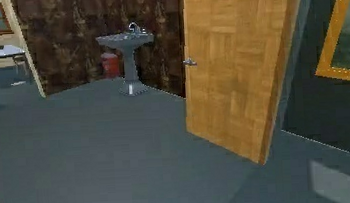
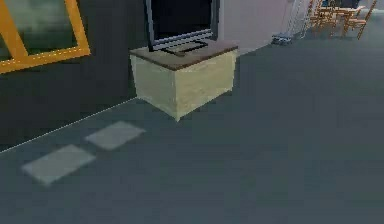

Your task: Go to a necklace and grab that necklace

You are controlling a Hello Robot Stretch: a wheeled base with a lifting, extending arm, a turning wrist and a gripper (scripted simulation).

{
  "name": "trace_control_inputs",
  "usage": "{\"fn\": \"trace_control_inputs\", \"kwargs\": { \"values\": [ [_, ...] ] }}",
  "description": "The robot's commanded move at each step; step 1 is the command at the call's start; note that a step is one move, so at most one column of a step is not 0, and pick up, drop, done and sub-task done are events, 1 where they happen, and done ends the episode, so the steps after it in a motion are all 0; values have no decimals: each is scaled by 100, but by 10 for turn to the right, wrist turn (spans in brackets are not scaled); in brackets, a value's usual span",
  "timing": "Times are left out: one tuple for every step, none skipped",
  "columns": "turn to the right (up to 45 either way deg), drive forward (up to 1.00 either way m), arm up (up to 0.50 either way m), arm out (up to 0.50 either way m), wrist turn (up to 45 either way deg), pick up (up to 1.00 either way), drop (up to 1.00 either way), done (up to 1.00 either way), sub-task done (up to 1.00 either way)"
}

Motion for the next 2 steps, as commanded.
{"fn": "trace_control_inputs", "kwargs": {
  "values": [
    [450, 0, 0, 0, 0, 0, 0, 0, 0],
    [450, 0, 0, 0, 0, 0, 0, 0, 0]
  ]
}}
